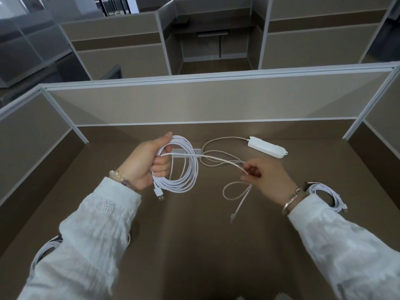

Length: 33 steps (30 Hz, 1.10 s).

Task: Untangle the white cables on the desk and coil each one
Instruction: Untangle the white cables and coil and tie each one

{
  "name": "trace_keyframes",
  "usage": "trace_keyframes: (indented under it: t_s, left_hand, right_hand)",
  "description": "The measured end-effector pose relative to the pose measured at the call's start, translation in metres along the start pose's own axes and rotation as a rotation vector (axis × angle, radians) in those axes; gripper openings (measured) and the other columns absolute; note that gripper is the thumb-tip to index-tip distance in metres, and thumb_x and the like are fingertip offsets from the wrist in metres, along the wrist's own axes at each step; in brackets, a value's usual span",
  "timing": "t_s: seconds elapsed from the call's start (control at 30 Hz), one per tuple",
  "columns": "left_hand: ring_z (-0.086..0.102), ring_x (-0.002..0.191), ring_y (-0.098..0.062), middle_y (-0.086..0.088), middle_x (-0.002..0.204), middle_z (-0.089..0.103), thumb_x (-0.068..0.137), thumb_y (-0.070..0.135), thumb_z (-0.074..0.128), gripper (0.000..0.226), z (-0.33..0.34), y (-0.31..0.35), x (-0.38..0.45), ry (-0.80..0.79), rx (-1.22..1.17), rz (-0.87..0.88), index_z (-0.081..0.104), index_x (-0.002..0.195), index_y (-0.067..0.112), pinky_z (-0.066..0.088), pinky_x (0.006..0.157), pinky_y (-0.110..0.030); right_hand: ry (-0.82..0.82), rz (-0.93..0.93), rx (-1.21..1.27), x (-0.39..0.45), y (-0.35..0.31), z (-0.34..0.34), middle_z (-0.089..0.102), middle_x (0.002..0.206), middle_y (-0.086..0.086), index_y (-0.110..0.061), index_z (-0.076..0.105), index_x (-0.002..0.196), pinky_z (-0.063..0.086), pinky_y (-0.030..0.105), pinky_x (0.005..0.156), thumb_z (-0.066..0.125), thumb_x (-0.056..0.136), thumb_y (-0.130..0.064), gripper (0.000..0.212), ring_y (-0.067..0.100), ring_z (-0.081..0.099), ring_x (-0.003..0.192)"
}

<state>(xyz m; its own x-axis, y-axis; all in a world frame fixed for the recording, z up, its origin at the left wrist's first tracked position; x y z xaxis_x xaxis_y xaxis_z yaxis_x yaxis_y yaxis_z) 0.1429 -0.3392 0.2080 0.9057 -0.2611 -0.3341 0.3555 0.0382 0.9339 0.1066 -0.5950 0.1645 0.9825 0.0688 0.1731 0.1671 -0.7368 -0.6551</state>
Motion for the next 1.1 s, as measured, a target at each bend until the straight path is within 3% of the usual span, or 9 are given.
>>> trace_keyframes:
  t_s: [0.07, 0.17, 0.33, 0.47, 0.63, 0.7, 0.8, 0.97, 1.1]
  left_hand:
    - [0.015, 0.030, -0.006, 0.006, 0.041, 0.020, 0.098, 0.039, 0.046, 0.040, 0.000, 0.000, -0.001, -0.006, 0.022, -0.007, 0.047, 0.068, 0.013, 0.017, 0.033, -0.014]
    - [0.016, 0.029, -0.006, 0.007, 0.040, 0.020, 0.097, 0.039, 0.047, 0.040, 0.001, -0.009, -0.002, -0.061, 0.071, -0.086, 0.050, 0.067, 0.013, 0.017, 0.033, -0.013]
    - [0.019, 0.026, -0.004, 0.009, 0.035, 0.022, 0.089, 0.042, 0.053, 0.040, 0.019, -0.031, -0.009, -0.251, 0.035, -0.254, 0.044, 0.064, 0.011, 0.014, 0.033, -0.014]
    - [0.019, 0.026, -0.002, 0.010, 0.035, 0.022, 0.085, 0.051, 0.052, 0.051, 0.028, -0.039, -0.012, -0.326, 0.069, -0.348, 0.062, 0.079, 0.002, 0.012, 0.036, -0.016]
    - [0.017, 0.028, -0.002, 0.010, 0.038, 0.022, 0.086, 0.055, 0.060, 0.051, 0.037, -0.045, -0.019, -0.403, 0.110, -0.416, 0.047, 0.056, 0.016, 0.010, 0.035, -0.015]
    - [0.016, 0.029, -0.002, 0.010, 0.038, 0.022, 0.080, 0.045, 0.068, 0.045, 0.043, -0.046, -0.022, -0.475, 0.167, -0.397, 0.044, 0.051, 0.021, 0.012, 0.033, -0.015]
    - [0.016, 0.029, -0.002, 0.011, 0.038, 0.022, 0.084, 0.029, 0.064, 0.038, 0.044, -0.040, -0.024, -0.493, 0.141, -0.310, 0.046, 0.050, 0.024, 0.010, 0.034, -0.017]
    - [0.018, 0.026, -0.001, 0.011, 0.037, 0.020, 0.087, 0.027, 0.059, 0.043, 0.024, -0.022, -0.015, -0.321, -0.145, -0.214, 0.032, 0.055, 0.020, 0.017, 0.029, -0.014]
    - [0.018, 0.024, -0.001, 0.010, 0.035, 0.020, 0.089, 0.028, 0.052, 0.041, 0.010, -0.003, -0.010, -0.201, -0.261, -0.066, 0.029, 0.056, 0.020, 0.016, 0.029, -0.014]
  right_hand:
    - [0.091, 0.075, 0.123, -0.002, 0.008, -0.005, 0.060, 0.066, -0.010, -0.014, 0.067, 0.084, 0.046, 0.018, 0.068, 0.079, 0.072, -0.009, 0.018, 0.013, 0.061, 0.066]
    - [0.214, 0.088, 0.273, -0.004, 0.004, -0.019, 0.069, 0.063, 0.000, -0.009, 0.065, 0.076, 0.047, 0.008, 0.062, 0.077, 0.075, -0.008, 0.013, 0.008, 0.065, 0.059]
    - [0.262, 0.072, 0.408, -0.003, -0.008, -0.027, 0.069, 0.065, 0.003, -0.012, 0.066, 0.077, 0.054, 0.026, 0.057, 0.071, 0.083, -0.011, 0.008, 0.018, 0.063, 0.050]
    - [0.429, 0.071, 0.482, -0.006, -0.009, -0.039, 0.067, 0.072, 0.004, -0.018, 0.060, 0.080, 0.048, 0.021, 0.051, 0.062, 0.089, -0.010, 0.012, 0.012, 0.053, 0.046]
    - [0.545, 0.079, 0.454, -0.008, -0.002, -0.048, 0.065, 0.072, 0.003, -0.018, 0.058, 0.082, 0.045, 0.023, 0.050, 0.059, 0.092, -0.017, 0.010, 0.010, 0.050, 0.044]
    - [0.503, 0.123, 0.414, -0.005, 0.005, -0.043, 0.063, 0.071, 0.001, -0.018, 0.058, 0.082, 0.044, 0.026, 0.052, 0.061, 0.090, -0.020, 0.009, 0.011, 0.048, 0.046]
    - [0.372, 0.170, 0.362, -0.001, 0.017, -0.031, 0.064, 0.069, 0.000, -0.026, 0.059, 0.073, 0.045, 0.027, 0.056, 0.067, 0.086, -0.018, 0.017, 0.010, 0.050, 0.051]
    - [-0.035, 0.093, 0.194, -0.007, 0.025, -0.001, 0.069, 0.071, -0.001, -0.018, 0.069, 0.078, 0.049, 0.023, 0.065, 0.075, 0.076, -0.009, 0.011, 0.007, 0.058, 0.061]
    - [-0.246, 0.016, 0.075, -0.016, 0.024, 0.022, 0.069, 0.079, -0.004, -0.022, 0.067, 0.081, 0.046, 0.017, 0.070, 0.067, 0.072, 0.003, 0.026, 0.010, 0.063, 0.074]
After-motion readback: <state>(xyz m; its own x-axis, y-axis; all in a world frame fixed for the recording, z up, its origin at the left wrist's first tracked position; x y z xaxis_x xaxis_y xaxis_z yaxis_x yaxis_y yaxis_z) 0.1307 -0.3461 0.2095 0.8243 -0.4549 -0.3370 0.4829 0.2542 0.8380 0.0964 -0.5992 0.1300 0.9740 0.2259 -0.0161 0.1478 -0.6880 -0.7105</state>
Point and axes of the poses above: each hand's wrist, its own x-axis towards the middle knuckle, its own z-axis out of the palm, y = z × x, the point moved 6 cm from there along x, towards the middle knuckle
